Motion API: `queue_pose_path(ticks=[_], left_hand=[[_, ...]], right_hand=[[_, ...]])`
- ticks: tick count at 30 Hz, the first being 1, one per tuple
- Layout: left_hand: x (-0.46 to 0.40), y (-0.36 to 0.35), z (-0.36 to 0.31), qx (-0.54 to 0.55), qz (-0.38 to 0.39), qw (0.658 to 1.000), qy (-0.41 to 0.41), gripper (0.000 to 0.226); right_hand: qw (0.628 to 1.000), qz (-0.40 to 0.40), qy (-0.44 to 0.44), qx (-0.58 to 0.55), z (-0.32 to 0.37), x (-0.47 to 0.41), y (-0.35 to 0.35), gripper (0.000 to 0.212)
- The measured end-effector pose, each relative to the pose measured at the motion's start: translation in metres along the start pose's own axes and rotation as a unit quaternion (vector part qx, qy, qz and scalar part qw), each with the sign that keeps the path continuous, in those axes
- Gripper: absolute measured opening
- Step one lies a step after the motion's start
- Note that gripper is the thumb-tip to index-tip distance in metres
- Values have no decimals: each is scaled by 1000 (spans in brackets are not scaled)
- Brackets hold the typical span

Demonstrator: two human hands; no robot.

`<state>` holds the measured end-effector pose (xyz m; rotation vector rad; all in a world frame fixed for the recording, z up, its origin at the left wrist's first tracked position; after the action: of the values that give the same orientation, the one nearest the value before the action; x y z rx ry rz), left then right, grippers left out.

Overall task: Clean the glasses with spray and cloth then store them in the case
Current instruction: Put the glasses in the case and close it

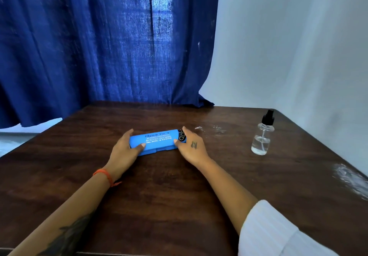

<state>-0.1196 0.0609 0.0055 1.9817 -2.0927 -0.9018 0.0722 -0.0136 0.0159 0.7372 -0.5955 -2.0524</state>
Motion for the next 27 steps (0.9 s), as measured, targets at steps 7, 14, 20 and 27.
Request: queue_pose_path(ticks=[7, 14, 20, 27], left_hand=[[11, -29, -22, 34, 24, 999, -3, 62], [14, -85, -58, 48, 100, 994, -16, 62], [18, -113, -77, 37, 92, 993, -66, 59], [24, -110, -83, 35, 82, 993, -73, 60]], right_hand=[[993, -71, -92, -12, -29, 7, 48, 50], [988, -93, -121, 24, -72, 15, 101, 50], [987, -106, -118, 31, -93, 16, 122, 50], [983, -147, -90, 57, -83, 24, 117, 56]])
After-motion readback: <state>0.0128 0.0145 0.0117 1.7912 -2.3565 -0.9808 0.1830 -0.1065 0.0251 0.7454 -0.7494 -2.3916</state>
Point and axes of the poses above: each hand's wrist, its own x-axis away from the middle knuckle, its own y-axis out of the back of the hand, z = x × y, the point moved 9 cm from there along -x, towards the middle knuckle, and after that the axes turned 8 degrees about -z, right-handed, at the moved point
